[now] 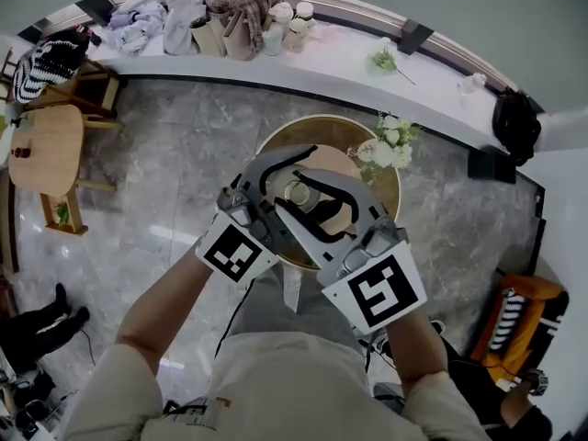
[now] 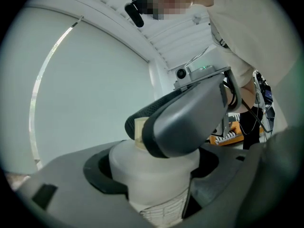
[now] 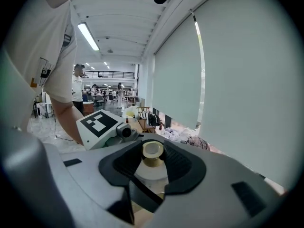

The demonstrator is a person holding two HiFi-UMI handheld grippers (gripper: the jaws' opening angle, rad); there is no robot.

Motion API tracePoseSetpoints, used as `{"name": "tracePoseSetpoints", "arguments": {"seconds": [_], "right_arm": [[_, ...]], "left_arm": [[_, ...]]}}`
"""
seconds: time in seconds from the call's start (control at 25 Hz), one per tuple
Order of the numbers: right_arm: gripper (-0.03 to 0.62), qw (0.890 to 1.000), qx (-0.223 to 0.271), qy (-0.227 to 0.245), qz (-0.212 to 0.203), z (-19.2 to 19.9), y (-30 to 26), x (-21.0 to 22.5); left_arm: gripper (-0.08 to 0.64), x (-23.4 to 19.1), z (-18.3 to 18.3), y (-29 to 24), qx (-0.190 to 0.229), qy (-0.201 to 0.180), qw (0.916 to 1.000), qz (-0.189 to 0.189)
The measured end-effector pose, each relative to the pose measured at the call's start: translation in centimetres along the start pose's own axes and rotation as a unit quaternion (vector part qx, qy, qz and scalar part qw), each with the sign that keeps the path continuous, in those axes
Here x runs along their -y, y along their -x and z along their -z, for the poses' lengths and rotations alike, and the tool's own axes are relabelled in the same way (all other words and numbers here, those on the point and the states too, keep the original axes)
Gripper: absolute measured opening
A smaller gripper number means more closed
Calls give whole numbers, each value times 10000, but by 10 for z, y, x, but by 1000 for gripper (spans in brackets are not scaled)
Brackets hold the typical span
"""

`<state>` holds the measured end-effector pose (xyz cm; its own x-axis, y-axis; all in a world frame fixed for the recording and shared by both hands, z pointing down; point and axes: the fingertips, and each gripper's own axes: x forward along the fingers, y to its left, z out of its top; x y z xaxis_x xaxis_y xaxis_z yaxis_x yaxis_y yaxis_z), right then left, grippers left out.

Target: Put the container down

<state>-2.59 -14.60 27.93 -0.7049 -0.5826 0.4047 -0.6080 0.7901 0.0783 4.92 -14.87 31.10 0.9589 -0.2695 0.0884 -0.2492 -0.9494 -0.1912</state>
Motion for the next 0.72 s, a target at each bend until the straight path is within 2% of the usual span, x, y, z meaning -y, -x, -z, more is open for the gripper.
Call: {"name": "tracePoseSetpoints", "arguments": {"seconds": [0.36, 0.72], "right_arm": [[143, 9998, -142, -66, -135, 55, -43, 14], [143, 9987, -432, -258, -87, 126, -81, 23]], "left_arm": [[339, -13, 70, -11, -79, 206, 9997, -89], [339, -8, 148, -26, -94, 426, 9990, 73]]}}
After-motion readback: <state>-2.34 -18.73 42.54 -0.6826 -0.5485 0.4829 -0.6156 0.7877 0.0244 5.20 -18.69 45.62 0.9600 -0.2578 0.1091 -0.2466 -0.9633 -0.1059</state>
